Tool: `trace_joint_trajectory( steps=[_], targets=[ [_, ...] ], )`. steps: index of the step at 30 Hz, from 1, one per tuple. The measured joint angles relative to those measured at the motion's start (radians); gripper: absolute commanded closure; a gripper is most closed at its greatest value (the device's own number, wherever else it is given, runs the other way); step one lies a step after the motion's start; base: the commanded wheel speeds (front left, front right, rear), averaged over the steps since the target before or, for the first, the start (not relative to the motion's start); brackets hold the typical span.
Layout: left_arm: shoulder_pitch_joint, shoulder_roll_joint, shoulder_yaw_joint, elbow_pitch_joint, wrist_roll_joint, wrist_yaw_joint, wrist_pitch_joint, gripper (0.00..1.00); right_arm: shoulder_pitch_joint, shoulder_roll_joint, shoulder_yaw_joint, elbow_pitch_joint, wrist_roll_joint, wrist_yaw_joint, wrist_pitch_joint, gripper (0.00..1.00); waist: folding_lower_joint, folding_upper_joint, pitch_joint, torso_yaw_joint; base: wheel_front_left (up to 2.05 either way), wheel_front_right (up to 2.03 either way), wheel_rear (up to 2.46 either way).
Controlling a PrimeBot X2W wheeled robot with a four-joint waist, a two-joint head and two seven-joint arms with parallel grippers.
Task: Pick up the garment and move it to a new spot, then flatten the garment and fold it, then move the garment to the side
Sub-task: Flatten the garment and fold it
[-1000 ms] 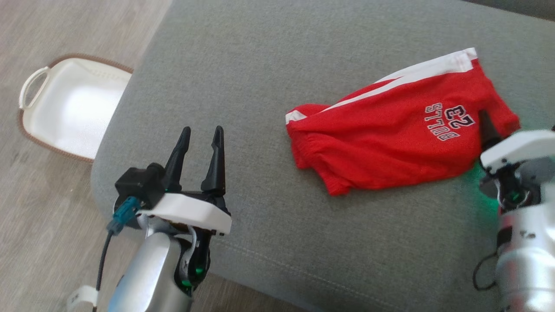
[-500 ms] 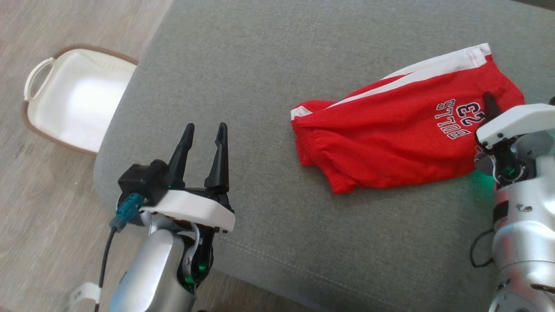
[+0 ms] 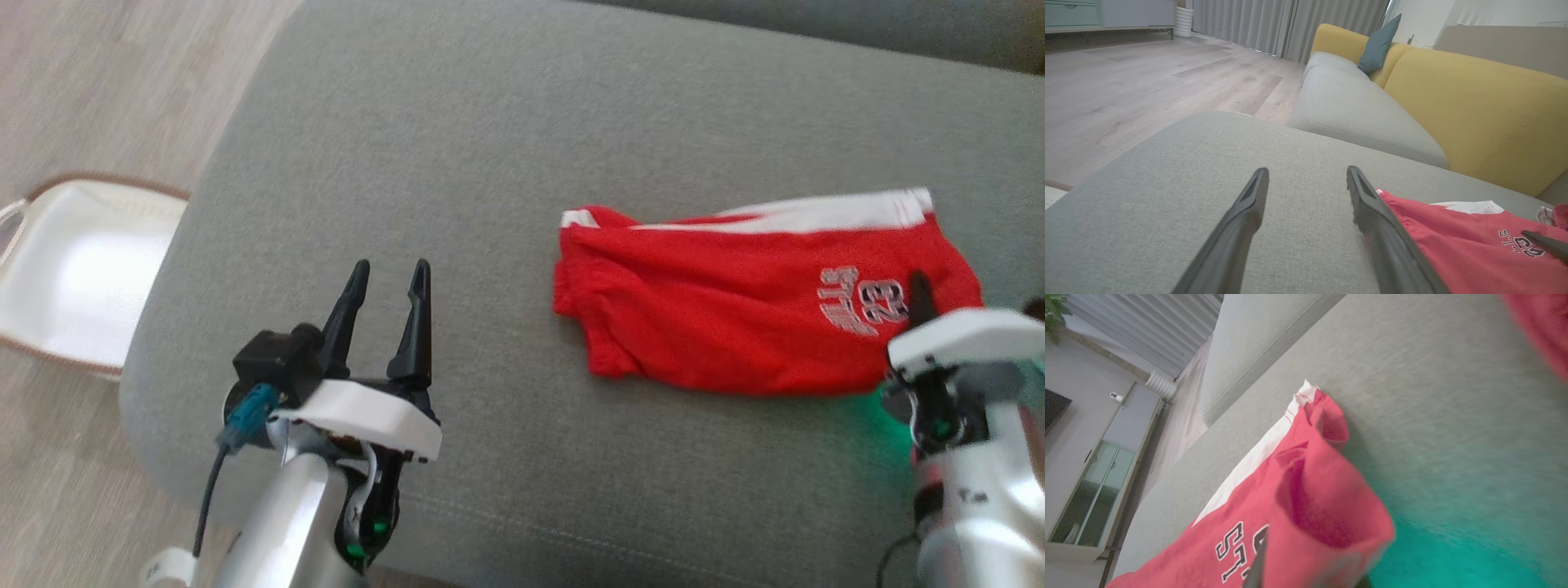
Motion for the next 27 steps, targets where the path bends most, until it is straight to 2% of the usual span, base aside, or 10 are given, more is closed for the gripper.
trace_joint_trajectory(
  steps=[5, 11, 21, 27],
  targets=[
    [0.025, 0.0, 0.006, -0.001, 0.006, 0.0, 0.0, 0.0, 0.093, 0.005, -0.044, -0.034, 0.009, 0.0, -0.044, 1.0, 0.0, 0.0, -0.037, -0.038, 0.0, 0.0, 0.0],
    [0.041, 0.0, 0.022, -0.004, 0.013, 0.0, 0.0, 0.0, 0.145, 0.009, -0.045, -0.035, 0.053, 0.0, -0.073, 1.0, 0.0, 0.0, -0.063, -0.067, 0.0, 0.0, 0.0],
    [0.045, 0.0, 0.034, -0.035, 0.026, -0.003, 0.0, 0.0, 0.078, 0.009, 0.046, 0.001, 0.126, 0.0, -0.152, 1.0, 0.0, 0.0, -0.07, -0.064, 0.0, 0.0, 0.0],
    [0.065, 0.001, 0.04, -0.03, 0.033, -0.005, 0.0, 0.0, 0.052, 0.008, 0.205, -0.023, 0.245, 0.0, -0.176, 1.0, 0.0, 0.0, -0.096, -0.045, 0.0, 0.0, 0.0]
  ],
)
